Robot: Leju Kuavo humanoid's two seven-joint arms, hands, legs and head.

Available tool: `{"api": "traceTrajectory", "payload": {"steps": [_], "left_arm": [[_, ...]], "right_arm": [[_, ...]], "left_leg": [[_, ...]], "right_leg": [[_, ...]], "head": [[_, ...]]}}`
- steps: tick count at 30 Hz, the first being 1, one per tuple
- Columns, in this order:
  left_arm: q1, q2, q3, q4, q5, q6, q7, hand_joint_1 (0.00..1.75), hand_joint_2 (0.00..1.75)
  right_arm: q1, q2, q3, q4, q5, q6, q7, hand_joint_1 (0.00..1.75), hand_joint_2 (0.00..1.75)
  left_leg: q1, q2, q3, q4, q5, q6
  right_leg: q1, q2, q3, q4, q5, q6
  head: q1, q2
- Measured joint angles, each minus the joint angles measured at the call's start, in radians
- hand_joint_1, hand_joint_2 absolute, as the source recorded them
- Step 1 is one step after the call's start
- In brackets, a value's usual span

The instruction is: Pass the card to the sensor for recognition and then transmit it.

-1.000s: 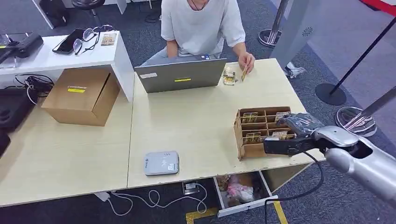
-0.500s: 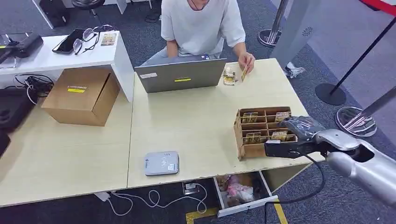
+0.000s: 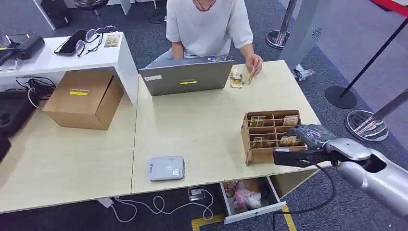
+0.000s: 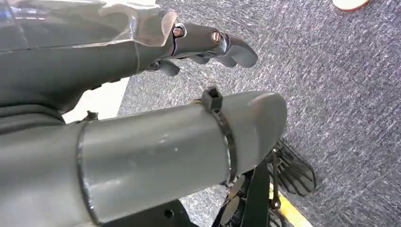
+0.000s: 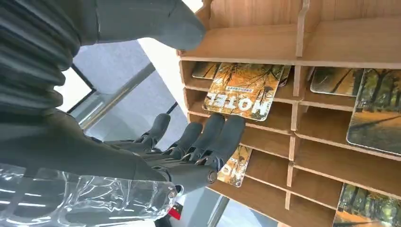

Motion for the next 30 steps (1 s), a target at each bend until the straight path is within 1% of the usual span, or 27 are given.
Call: {"api": "traceTrajectory", "payload": {"steps": [9,10,17,19,21,30], "left_arm": [[0.0,0.0,0.0,0.0,0.0,0.0,0.0,0.0,0.0],[0.0,0.001,0.0,0.0,0.0,0.0,0.0,0.0,0.0],[0.0,0.003,0.0,0.006,-0.006,0.003,-0.002,0.0,0.0],[0.0,0.003,0.0,0.008,-0.009,0.003,-0.002,0.0,0.0],[0.0,0.004,0.0,0.009,-0.009,0.004,-0.002,0.0,0.0],[0.0,0.004,0.0,0.011,-0.009,0.011,-0.002,0.0,0.0]], "right_arm": [[0.006,0.0,-0.009,0.0,0.0,0.0,0.0,0.7,1.75],[0.006,0.0,-0.01,0.0,0.0,0.0,0.0,0.75,1.75],[0.007,0.003,-0.013,0.001,0.025,0.004,0.0,0.73,1.75],[0.007,0.008,-0.013,0.002,0.035,0.008,-0.003,0.77,1.75],[0.005,0.013,-0.013,0.006,0.039,0.011,-0.007,0.73,1.75],[0.0,0.026,-0.013,0.014,0.043,0.018,-0.012,0.73,1.75]], "left_leg": [[0.0,0.0,0.0,0.0,0.0,0.0],[0.0,0.0,0.0,0.0,0.0,0.0],[0.0,0.0,0.0,0.0,0.0,0.0],[0.0,0.0,0.0,0.0,0.0,0.0],[0.0,0.0,0.0,0.0,0.0,0.0],[0.0,0.0,0.0,0.0,0.0,0.0]], "right_leg": [[0.0,0.0,0.0,0.0,0.0,0.0],[0.0,0.0,0.0,0.0,0.0,0.0],[0.0,0.0,0.0,0.0,0.0,0.0],[0.0,0.0,0.0,0.0,0.0,0.0],[0.0,0.0,0.0,0.0,0.0,0.0],[0.0,0.0,0.0,0.0,0.0,0.0]], "head": [[0.0,0.0],[0.0,0.0],[0.0,0.0],[0.0,0.0],[0.0,0.0],[0.0,0.0]]}}
